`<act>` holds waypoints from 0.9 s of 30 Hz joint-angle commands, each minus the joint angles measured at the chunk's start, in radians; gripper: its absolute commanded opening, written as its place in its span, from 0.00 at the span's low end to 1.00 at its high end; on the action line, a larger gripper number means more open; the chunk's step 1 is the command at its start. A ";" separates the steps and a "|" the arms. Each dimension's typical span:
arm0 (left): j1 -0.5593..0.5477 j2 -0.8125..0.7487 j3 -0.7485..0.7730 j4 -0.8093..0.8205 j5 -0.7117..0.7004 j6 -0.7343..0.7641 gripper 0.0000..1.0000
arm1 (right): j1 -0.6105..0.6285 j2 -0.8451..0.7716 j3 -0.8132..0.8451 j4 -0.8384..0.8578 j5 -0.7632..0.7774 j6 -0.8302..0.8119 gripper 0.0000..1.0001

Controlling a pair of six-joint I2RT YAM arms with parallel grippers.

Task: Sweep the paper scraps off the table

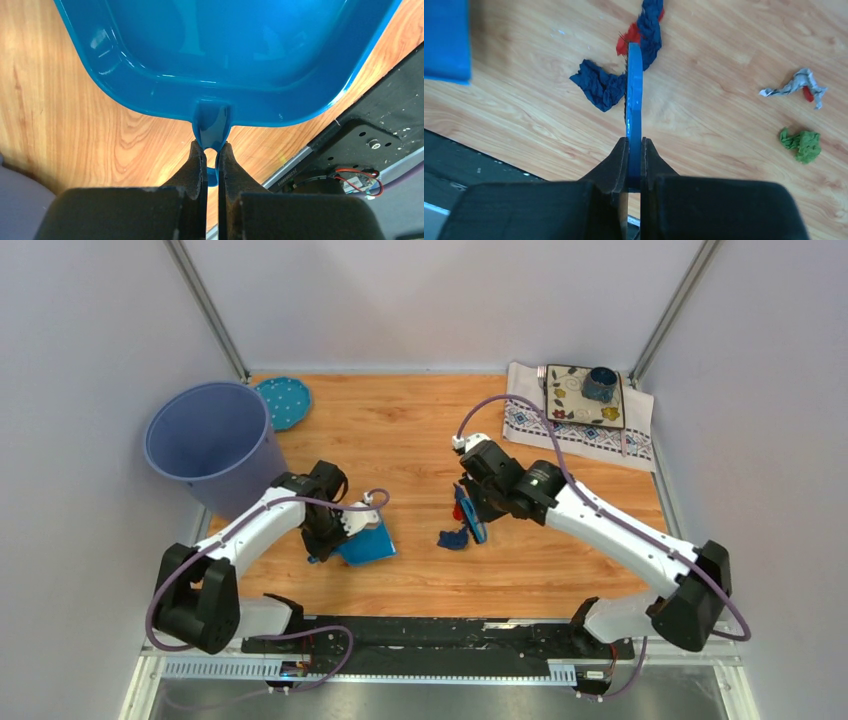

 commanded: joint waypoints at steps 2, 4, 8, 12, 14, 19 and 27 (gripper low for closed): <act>-0.085 0.020 -0.013 0.014 -0.019 0.028 0.00 | 0.003 -0.157 0.081 0.030 0.052 0.038 0.00; -0.117 0.033 -0.014 0.014 -0.034 0.032 0.00 | 0.002 -0.174 0.081 -0.011 0.133 0.060 0.00; -0.169 0.065 -0.007 0.022 -0.066 0.028 0.00 | -0.023 -0.200 0.060 -0.076 0.178 0.106 0.00; -0.246 0.122 0.030 0.020 -0.081 0.009 0.00 | -0.098 -0.211 0.014 -0.004 0.079 0.051 0.00; -0.262 0.161 0.061 0.020 -0.075 0.002 0.00 | -0.139 -0.193 0.038 0.022 -0.012 0.014 0.00; -0.286 0.214 0.102 0.014 -0.066 -0.009 0.00 | -0.167 -0.135 0.118 0.119 -0.287 -0.073 0.00; -0.286 0.200 0.088 0.007 -0.074 -0.006 0.00 | -0.173 0.112 0.176 0.153 -0.305 -0.264 0.00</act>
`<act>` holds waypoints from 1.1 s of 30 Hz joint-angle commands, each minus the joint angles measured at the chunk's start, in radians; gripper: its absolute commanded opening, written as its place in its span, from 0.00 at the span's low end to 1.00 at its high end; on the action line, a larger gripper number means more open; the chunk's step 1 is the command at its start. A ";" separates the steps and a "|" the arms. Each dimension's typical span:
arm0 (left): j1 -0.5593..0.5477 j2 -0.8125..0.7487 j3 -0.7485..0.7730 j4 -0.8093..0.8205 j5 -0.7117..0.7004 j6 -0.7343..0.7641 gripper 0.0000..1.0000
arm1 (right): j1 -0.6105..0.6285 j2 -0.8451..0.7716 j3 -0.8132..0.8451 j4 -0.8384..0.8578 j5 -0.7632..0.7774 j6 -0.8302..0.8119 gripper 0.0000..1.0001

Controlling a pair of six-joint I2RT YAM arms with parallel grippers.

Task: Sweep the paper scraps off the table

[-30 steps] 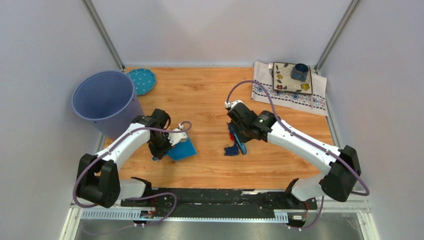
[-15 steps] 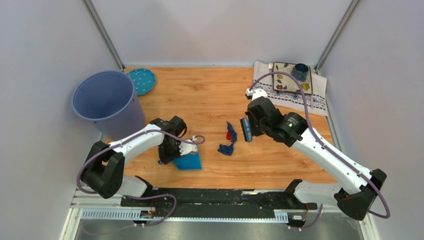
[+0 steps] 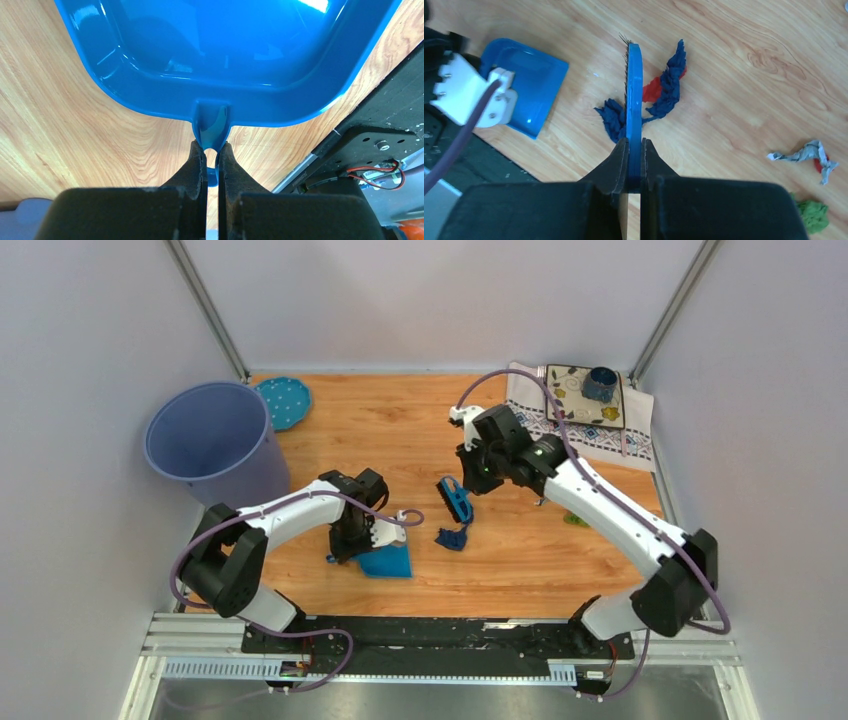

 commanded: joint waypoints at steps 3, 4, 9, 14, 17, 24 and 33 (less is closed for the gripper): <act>-0.006 -0.020 0.013 -0.018 -0.014 -0.014 0.00 | -0.032 0.163 0.115 0.006 0.097 -0.177 0.00; -0.006 -0.020 0.013 -0.018 -0.012 -0.017 0.00 | -0.042 0.202 0.124 -0.005 0.149 -0.193 0.00; -0.010 -0.017 0.005 -0.013 -0.003 -0.026 0.00 | -0.092 0.263 0.153 -0.122 0.330 -0.201 0.00; -0.021 0.003 0.034 -0.013 -0.008 -0.031 0.00 | -0.151 0.213 0.141 -0.203 0.504 -0.164 0.00; -0.033 0.028 0.068 -0.013 -0.006 -0.035 0.00 | -0.156 0.132 0.149 -0.217 0.437 -0.170 0.00; -0.078 0.101 0.129 -0.004 -0.015 -0.035 0.00 | -0.054 -0.037 0.063 -0.194 0.455 -0.017 0.00; -0.139 0.166 0.143 0.086 -0.224 -0.064 0.00 | 0.025 -0.071 -0.179 -0.053 0.213 0.255 0.00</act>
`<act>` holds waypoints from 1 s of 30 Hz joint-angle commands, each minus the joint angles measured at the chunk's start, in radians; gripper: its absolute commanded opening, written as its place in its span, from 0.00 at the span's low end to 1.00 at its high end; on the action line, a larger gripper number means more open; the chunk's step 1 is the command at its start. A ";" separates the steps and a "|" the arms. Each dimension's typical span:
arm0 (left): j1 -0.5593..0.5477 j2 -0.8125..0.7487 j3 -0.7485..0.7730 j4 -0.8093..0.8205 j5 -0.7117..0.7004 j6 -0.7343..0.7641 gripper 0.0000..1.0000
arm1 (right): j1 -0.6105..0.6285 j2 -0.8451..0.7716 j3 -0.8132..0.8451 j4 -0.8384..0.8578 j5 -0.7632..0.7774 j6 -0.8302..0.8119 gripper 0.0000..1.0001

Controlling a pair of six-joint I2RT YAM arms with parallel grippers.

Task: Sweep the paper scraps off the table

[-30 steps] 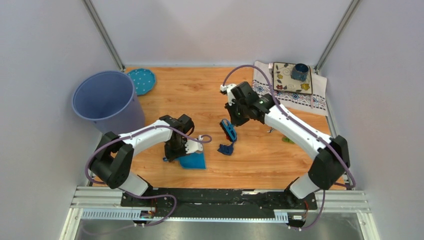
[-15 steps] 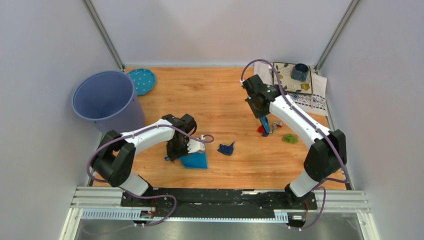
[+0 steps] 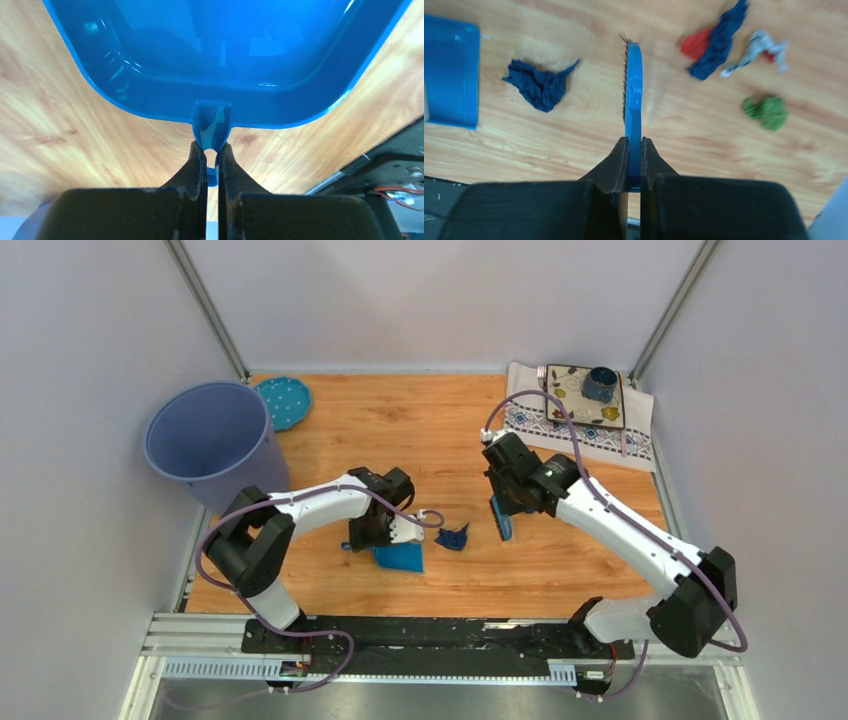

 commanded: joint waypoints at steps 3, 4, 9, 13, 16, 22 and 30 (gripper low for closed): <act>-0.060 0.043 0.012 0.078 -0.191 -0.034 0.00 | 0.006 0.025 -0.094 0.157 -0.176 0.202 0.00; -0.063 0.044 0.012 0.077 -0.168 -0.032 0.00 | 0.008 0.026 -0.105 0.169 -0.192 0.208 0.00; -0.063 -0.019 -0.062 0.132 -0.046 0.017 0.22 | 0.017 0.017 -0.117 0.181 -0.206 0.211 0.00; -0.059 -0.103 -0.159 0.215 0.017 0.081 0.44 | 0.015 -0.021 -0.134 0.191 -0.209 0.208 0.00; -0.036 -0.164 -0.198 0.265 0.092 0.088 0.48 | 0.015 -0.047 -0.142 0.198 -0.210 0.203 0.00; 0.124 -0.345 -0.319 0.406 0.313 0.072 0.54 | 0.015 -0.081 -0.178 0.232 -0.253 0.199 0.00; 0.221 -0.559 -0.529 0.525 0.445 0.130 0.56 | 0.015 -0.103 -0.194 0.260 -0.243 0.197 0.00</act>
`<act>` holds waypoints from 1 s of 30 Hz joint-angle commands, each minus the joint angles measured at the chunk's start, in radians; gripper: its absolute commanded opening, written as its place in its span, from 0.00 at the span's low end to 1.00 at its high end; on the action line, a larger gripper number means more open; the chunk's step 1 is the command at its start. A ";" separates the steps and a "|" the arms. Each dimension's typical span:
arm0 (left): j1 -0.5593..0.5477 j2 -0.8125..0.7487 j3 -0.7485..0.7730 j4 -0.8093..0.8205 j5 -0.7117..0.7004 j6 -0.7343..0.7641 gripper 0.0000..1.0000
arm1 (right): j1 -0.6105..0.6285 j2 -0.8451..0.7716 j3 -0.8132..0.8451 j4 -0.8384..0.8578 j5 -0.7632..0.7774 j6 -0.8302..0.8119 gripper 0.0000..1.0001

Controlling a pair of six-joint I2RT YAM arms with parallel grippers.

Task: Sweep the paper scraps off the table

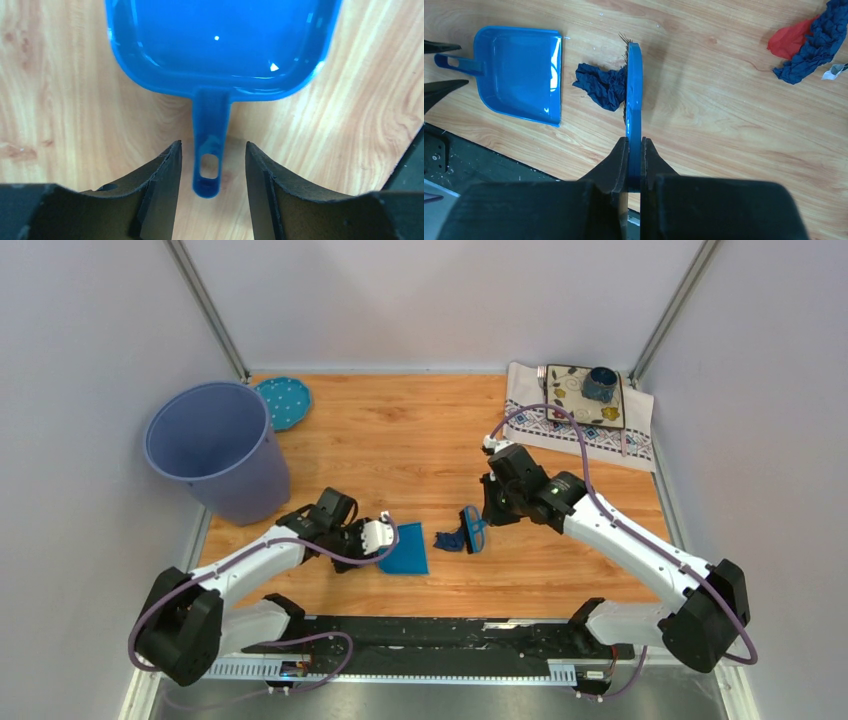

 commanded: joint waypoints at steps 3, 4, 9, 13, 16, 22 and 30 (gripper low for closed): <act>0.020 -0.105 -0.108 0.087 0.112 0.090 0.58 | 0.006 -0.036 -0.001 0.055 0.001 0.007 0.00; 0.026 -0.104 -0.112 0.091 0.104 0.091 0.58 | 0.004 -0.037 -0.001 0.055 0.000 0.007 0.00; 0.041 -0.026 -0.081 0.076 0.072 0.104 0.53 | 0.006 -0.050 -0.004 0.055 -0.006 0.010 0.00; 0.040 0.024 -0.059 0.015 0.055 0.140 0.29 | 0.006 -0.074 -0.014 0.057 0.003 0.017 0.00; 0.038 0.056 -0.026 -0.063 0.052 0.160 0.00 | 0.006 -0.074 -0.021 0.060 0.020 0.024 0.00; 0.006 0.129 0.172 -0.275 0.079 0.109 0.00 | 0.006 -0.054 0.023 0.017 0.090 0.032 0.00; -0.103 0.258 0.315 -0.326 -0.161 -0.079 0.00 | 0.007 -0.007 0.065 -0.053 0.237 0.037 0.00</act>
